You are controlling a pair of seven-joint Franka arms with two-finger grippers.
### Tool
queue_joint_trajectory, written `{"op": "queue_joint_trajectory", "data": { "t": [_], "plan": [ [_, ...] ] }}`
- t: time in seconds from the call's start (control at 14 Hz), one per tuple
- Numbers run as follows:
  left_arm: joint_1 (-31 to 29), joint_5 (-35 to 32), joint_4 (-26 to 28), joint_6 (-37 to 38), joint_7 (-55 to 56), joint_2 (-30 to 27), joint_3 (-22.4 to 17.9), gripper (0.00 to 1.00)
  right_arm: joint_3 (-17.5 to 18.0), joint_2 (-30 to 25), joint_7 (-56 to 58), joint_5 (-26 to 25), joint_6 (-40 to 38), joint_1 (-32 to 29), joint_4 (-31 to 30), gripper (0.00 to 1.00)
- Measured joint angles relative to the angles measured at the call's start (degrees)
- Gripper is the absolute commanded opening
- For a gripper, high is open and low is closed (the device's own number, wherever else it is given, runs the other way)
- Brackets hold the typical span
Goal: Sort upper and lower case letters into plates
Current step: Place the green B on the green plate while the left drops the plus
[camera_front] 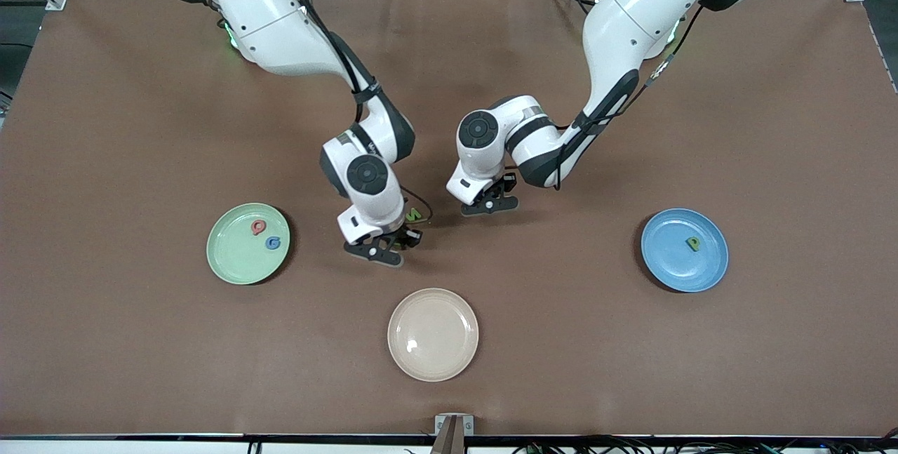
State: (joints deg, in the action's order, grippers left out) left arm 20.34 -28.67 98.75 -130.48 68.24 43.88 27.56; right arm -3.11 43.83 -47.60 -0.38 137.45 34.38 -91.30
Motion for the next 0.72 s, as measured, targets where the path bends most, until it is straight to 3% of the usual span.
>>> {"op": "queue_joint_trajectory", "data": {
  "t": [0.36, 0.72],
  "plan": [
    [0.0, -0.1, 0.3, -0.1, 0.3, -0.2, 0.0, 0.19, -0.3, -7.2, 21.2, 0.0, -13.7, -12.5, 0.6, 0.0],
    [-1.0, -0.1, 0.2, -0.1, 0.5, -1.4, 0.0, 0.09, -0.3, -10.8, 42.2, 0.1, -15.8, -25.4, -3.6, 0.0]
  ]
}}
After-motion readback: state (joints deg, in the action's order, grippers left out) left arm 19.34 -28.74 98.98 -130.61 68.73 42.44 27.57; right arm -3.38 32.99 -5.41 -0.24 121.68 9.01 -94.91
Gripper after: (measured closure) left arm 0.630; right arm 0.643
